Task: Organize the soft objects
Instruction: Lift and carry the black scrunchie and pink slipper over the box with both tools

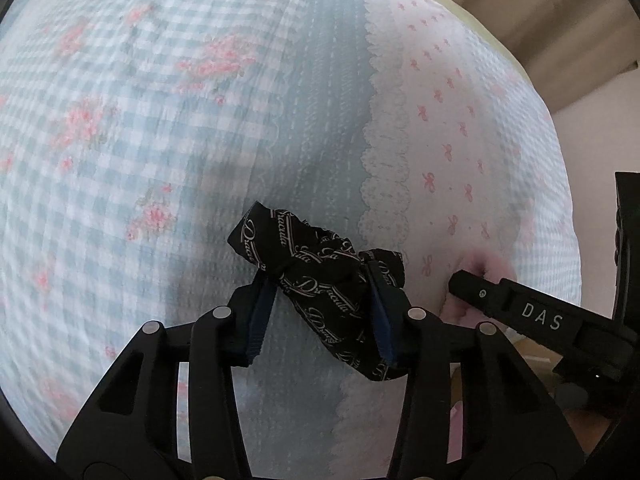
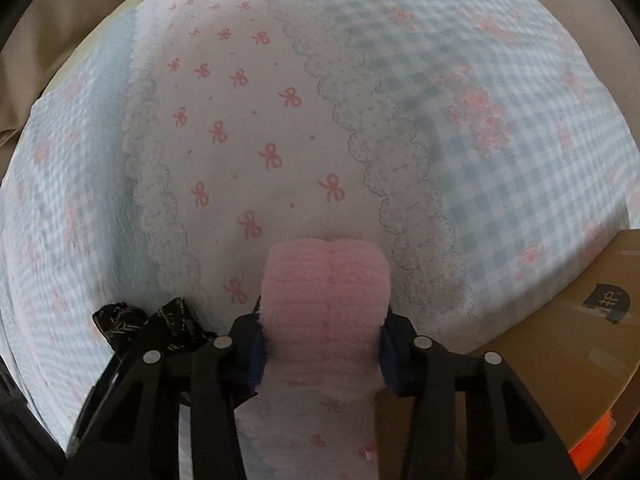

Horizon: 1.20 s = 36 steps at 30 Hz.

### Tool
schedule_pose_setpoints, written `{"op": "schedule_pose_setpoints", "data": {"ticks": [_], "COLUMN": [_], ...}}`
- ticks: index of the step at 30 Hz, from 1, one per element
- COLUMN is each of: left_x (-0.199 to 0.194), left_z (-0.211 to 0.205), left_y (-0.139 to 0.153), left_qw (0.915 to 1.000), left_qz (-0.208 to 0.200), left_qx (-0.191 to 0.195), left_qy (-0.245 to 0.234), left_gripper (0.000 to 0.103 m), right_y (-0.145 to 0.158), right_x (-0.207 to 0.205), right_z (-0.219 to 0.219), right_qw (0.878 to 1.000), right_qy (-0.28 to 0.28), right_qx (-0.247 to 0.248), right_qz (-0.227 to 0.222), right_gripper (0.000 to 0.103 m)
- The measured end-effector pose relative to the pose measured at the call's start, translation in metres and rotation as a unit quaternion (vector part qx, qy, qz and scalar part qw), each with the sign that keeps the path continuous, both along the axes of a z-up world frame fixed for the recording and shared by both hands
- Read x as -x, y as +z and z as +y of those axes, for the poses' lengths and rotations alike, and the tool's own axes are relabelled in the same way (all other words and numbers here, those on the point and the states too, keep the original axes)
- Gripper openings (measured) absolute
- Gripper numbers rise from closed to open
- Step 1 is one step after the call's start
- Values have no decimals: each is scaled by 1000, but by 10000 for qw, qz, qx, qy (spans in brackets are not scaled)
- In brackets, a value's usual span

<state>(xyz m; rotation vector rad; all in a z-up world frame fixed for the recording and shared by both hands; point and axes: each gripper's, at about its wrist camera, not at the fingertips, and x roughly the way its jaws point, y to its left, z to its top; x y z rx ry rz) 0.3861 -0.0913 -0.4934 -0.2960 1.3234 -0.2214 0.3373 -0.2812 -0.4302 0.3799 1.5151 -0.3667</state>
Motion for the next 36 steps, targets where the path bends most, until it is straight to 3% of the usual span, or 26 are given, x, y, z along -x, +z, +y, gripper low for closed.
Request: {"op": "schedule_pose_setpoints", "data": {"ticks": [7,14,24,29,36], "left_x": [7,16,60,103,178], "left_z": [16,31,68,85,87], "left_y": [21,68,196,260,332], "left_qw": [9996,9982,9905,9882,9835], "left_qz": [-221,-551,-1274,-1427,-1678], "left_qx": [-88,-133,-331,-323,-421], "left_qy": [-141,-183,-399,-458,-536], "left_gripper": [39,39,39,39,39], "right_y": [27,92,228,288,347], "right_x": [10,21,60,100,167], "right_z": [11,25,61,84,88], "right_qw": [9992,9952,9790,9683,9555], "right_qy": [86,275,1001,1354,1606], "right_qx": [-2,-26,100,117,-20], "right_qz": [-394,-938,-1770,-2094,-2476], "right_gripper": [41,41,42,42,42]}}
